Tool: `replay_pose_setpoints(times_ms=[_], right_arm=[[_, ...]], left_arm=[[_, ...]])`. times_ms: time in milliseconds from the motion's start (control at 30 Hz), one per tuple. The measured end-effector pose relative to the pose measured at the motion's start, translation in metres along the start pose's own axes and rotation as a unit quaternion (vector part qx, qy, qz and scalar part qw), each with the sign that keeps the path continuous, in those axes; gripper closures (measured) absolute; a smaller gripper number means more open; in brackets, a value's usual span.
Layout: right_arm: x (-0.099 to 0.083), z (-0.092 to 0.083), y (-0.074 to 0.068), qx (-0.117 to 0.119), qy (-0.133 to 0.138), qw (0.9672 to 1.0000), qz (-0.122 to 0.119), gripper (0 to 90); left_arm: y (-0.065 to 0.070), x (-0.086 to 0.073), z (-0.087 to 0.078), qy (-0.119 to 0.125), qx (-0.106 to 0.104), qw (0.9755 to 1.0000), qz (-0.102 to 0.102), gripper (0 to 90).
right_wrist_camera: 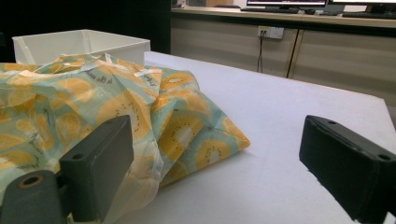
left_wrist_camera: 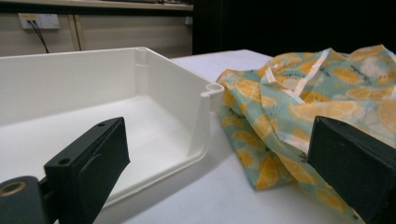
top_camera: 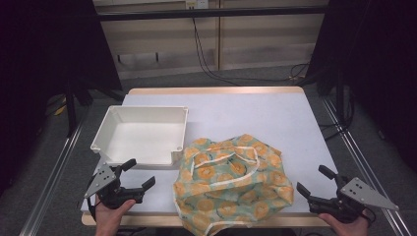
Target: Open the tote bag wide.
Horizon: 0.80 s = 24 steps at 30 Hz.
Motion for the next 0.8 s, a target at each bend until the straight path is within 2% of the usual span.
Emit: replay_pose_setpoints(times_ms=[167,200,233,267,367,400,433,533,567,600,633,667,733,800], right_arm=[[-0.002,0.005,-0.004,0.011,-0.014,0.9998,-0.006,15.8],[-0.001,0.005,-0.005,0.014,-0.015,0.9998,-0.006,19.3],[0.0,0.004,-0.007,0.023,-0.012,0.9996,-0.006,20.0],[0.003,0.003,-0.01,0.032,-0.009,0.9994,-0.007,23.7],[0.006,0.002,-0.014,0.045,-0.005,0.9989,-0.011,26.5],[0.01,0.0,-0.017,0.057,-0.003,0.9984,-0.007,27.7],[0.01,0.0,-0.017,0.057,-0.003,0.9984,-0.007,27.7],[0.014,0.0,-0.022,0.074,-0.003,0.9972,-0.009,30.6],[0.015,-0.001,-0.024,0.077,-0.006,0.997,-0.007,30.7],[0.018,-0.001,-0.028,0.085,-0.006,0.9962,-0.014,30.8],[0.018,-0.001,-0.028,0.085,-0.006,0.9962,-0.014,30.8],[0.02,0.0,-0.03,0.09,-0.005,0.9958,-0.018,30.8],[0.024,0.002,-0.035,0.108,-0.011,0.994,-0.015,31.8],[0.025,0.002,-0.038,0.111,-0.016,0.9936,-0.016,32.5]], left_arm=[[0.003,0.0,0.002,-0.011,-0.006,0.9999,0.007,5.8],[0.003,-0.001,0.001,-0.02,-0.005,0.9996,0.019,7.0],[0.004,-0.001,0.001,-0.017,-0.002,0.9997,0.015,9.4],[0.006,-0.001,0.001,-0.019,-0.011,0.9996,0.018,13.4],[0.01,-0.001,0.0,-0.017,-0.012,0.9996,0.018,15.6],[0.011,-0.001,0.0,-0.02,-0.013,0.9995,0.02,20.5],[0.014,-0.001,0.0,-0.02,-0.015,0.9994,0.023,20.5],[0.023,0.0,0.001,-0.021,-0.028,0.9991,0.024,24.6],[0.025,0.0,0.001,-0.024,-0.03,0.9988,0.032,25.6],[0.029,0.001,0.001,-0.026,-0.037,0.9983,0.035,32.5],[0.032,0.001,0.001,-0.033,-0.045,0.9975,0.045,32.5],[0.035,0.002,0.003,-0.032,-0.049,0.9975,0.041,33.8],[0.041,0.003,0.003,-0.036,-0.056,0.9966,0.048,37.9],[0.046,0.005,0.003,-0.038,-0.065,0.996,0.048,38.0]])
Point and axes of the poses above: each handheld gripper's, and its own axes: z roughly forward along the jaws, x roughly out of its top, y roughly to its right, the point moved 7 cm from there along z, roughly forward along the jaws, and after that the axes turned 14 degrees about -y, right-handed, at the moved point
